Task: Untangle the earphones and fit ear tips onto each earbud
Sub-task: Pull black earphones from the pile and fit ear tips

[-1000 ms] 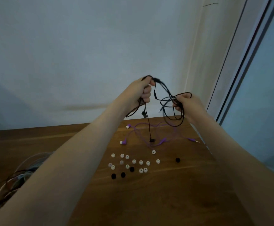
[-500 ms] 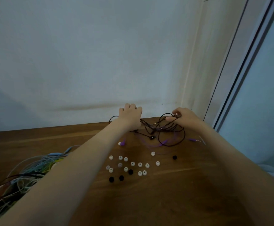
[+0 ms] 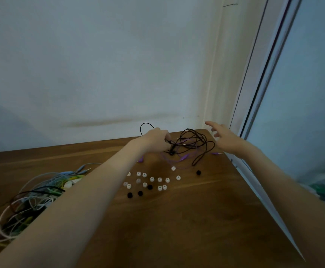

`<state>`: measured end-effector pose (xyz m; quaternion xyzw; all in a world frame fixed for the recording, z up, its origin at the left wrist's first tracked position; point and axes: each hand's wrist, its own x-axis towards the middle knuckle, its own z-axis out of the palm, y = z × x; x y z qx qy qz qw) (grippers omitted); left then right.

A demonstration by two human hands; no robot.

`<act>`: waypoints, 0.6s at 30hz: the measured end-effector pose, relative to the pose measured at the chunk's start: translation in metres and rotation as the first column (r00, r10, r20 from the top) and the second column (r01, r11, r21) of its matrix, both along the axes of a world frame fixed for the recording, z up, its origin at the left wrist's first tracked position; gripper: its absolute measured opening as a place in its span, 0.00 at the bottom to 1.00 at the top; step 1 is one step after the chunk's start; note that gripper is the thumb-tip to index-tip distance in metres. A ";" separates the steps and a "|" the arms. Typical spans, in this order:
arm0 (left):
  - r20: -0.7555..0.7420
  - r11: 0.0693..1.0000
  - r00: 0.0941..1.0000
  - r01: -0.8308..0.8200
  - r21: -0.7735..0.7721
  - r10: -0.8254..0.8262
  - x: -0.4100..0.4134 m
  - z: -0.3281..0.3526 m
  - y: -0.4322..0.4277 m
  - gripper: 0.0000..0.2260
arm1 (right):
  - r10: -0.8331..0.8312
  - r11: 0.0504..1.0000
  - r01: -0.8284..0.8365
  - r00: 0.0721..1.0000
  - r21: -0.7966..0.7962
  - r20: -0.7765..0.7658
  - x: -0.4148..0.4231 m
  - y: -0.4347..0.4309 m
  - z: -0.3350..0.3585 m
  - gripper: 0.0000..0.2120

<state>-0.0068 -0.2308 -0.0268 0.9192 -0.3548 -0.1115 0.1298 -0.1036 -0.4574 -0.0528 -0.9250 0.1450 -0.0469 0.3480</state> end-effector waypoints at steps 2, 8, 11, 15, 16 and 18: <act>0.003 0.999 1.000 -0.003 -0.036 0.003 -0.012 -0.001 0.002 0.13 | -0.046 0.998 0.049 0.996 -0.036 0.076 -0.010 0.010 -0.001 0.31; -0.031 0.992 0.998 -0.053 -0.117 0.050 -0.049 -0.005 0.018 0.10 | 0.037 0.996 -0.040 0.998 -0.080 -0.045 -0.045 0.054 -0.011 0.12; -0.047 0.991 0.998 -0.058 -0.123 0.052 -0.065 -0.006 0.034 0.11 | 0.113 0.983 -0.131 0.985 -0.132 -0.129 -0.052 0.073 -0.019 0.16; -0.066 0.986 0.993 -0.106 -0.129 0.098 -0.078 -0.005 0.059 0.12 | 0.117 0.933 -0.172 0.975 -0.315 -0.187 -0.048 0.090 -0.023 0.19; -0.067 0.983 0.992 -0.117 -0.139 0.108 -0.079 -0.004 0.062 0.12 | 0.105 0.931 -0.159 0.979 -0.328 -0.176 -0.048 0.091 -0.024 0.16; -0.067 0.980 0.990 -0.135 -0.145 0.127 -0.083 -0.003 0.072 0.12 | 0.091 0.928 -0.136 0.985 -0.348 -0.144 -0.048 0.098 -0.024 0.10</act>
